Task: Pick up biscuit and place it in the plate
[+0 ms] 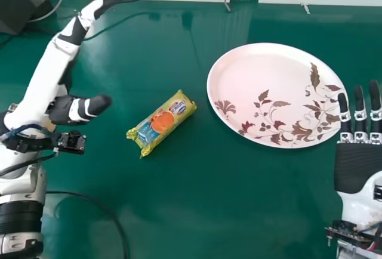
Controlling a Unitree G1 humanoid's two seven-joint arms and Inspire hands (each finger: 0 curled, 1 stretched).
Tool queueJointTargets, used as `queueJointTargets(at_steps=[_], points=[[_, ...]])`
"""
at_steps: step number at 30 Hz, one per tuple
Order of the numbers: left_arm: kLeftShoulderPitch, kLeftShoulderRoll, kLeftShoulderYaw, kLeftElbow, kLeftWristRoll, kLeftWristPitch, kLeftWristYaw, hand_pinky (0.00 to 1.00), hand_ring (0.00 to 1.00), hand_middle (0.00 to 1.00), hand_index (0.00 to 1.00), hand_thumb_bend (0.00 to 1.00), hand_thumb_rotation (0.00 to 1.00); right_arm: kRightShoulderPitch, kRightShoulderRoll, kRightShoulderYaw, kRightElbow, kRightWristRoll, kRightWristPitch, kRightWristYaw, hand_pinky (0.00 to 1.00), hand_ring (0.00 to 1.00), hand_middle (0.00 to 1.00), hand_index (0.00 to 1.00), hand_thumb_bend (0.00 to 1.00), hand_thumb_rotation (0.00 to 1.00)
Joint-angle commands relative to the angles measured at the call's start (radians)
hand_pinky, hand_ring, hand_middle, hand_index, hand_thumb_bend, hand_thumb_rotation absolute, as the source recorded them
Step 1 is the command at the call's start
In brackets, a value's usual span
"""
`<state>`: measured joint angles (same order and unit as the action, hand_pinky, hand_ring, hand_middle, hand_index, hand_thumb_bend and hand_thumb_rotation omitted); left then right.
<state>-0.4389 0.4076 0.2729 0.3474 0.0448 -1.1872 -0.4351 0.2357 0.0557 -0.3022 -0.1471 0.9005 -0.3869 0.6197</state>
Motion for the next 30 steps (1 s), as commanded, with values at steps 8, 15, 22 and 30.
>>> queueJointTargets(at_steps=[8, 15, 22, 30], points=[[0.056, 0.053, -0.001, -0.103, 0.144, 0.051, 0.118, 1.00, 1.00, 1.00, 1.00, 1.00, 0.74, 0.029, 0.061, -0.002, 0.035, 0.003, 0.009, -0.017, 0.98, 1.00, 1.00, 0.85, 1.00, 0.33], [0.086, 0.080, -0.011, -0.171, 0.217, 0.107, 0.166, 1.00, 1.00, 1.00, 1.00, 1.00, 0.73, 0.036, 0.057, -0.001, 0.028, -0.001, 0.008, -0.024, 1.00, 1.00, 1.00, 0.86, 1.00, 0.32], [0.123, 0.102, -0.004, -0.255, 0.291, 0.180, 0.217, 1.00, 1.00, 1.00, 1.00, 1.00, 0.73, 0.038, 0.056, -0.003, 0.031, -0.005, 0.002, -0.015, 1.00, 1.00, 1.00, 0.86, 1.00, 0.37], [0.176, 0.150, 0.013, -0.389, 0.390, 0.308, 0.249, 1.00, 1.00, 1.00, 0.99, 1.00, 0.72, 0.041, 0.062, 0.002, 0.028, -0.004, -0.001, -0.011, 1.00, 1.00, 1.00, 0.86, 1.00, 0.40]])
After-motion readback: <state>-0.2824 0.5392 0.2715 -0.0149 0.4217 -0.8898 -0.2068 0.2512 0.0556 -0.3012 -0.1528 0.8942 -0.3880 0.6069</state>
